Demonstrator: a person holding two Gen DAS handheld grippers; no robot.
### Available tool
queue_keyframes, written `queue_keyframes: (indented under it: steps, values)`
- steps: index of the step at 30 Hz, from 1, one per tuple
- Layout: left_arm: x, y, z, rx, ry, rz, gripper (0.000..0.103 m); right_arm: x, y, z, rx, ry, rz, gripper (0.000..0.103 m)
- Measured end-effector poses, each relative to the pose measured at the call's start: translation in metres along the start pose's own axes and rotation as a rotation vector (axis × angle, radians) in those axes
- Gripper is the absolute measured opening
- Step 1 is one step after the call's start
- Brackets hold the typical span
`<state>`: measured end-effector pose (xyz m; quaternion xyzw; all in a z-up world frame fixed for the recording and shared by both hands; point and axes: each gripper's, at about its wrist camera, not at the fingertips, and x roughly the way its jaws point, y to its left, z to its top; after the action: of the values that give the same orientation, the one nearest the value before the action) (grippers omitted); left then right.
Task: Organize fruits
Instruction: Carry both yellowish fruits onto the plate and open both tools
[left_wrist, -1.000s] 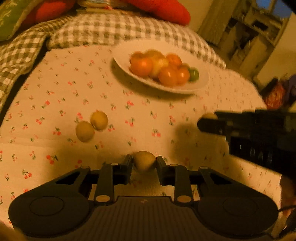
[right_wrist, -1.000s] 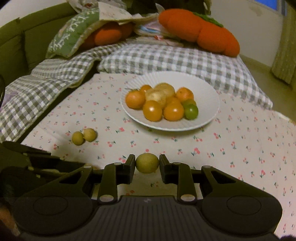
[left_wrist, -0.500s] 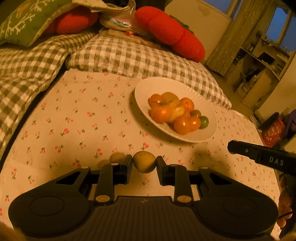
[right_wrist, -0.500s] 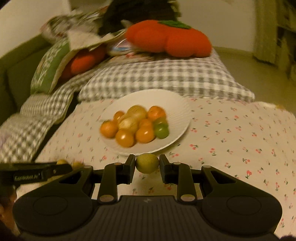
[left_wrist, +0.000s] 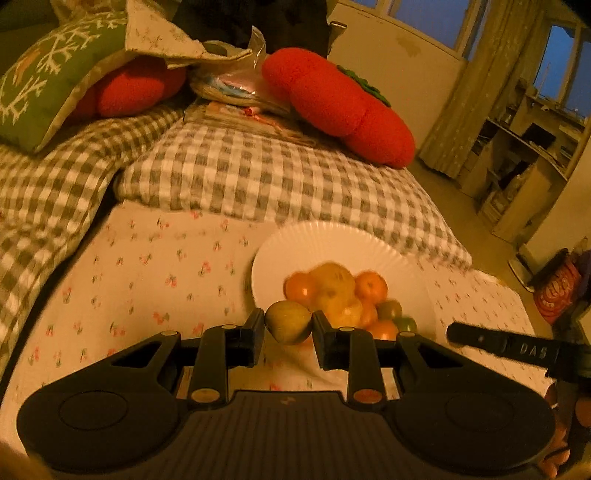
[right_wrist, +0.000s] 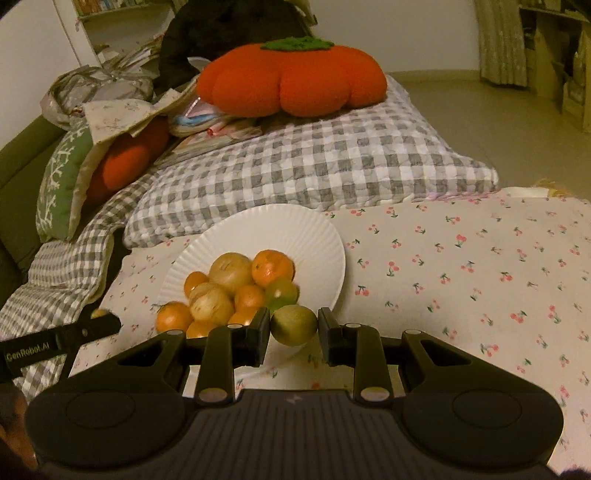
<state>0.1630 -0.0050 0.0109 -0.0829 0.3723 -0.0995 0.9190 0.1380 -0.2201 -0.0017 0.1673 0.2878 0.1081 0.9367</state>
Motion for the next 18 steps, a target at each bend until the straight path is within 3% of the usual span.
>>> queue_keyframes:
  steps: [11,18]
  values:
    - [0.056,-0.033,0.027,0.081,-0.014,0.001,0.014,0.033,-0.007,0.027,0.064,-0.023,0.037,0.025]
    - [0.083,-0.029,0.021,0.080,0.014,0.027,0.014,0.050,-0.014,0.022,0.075,0.008,0.022,0.025]
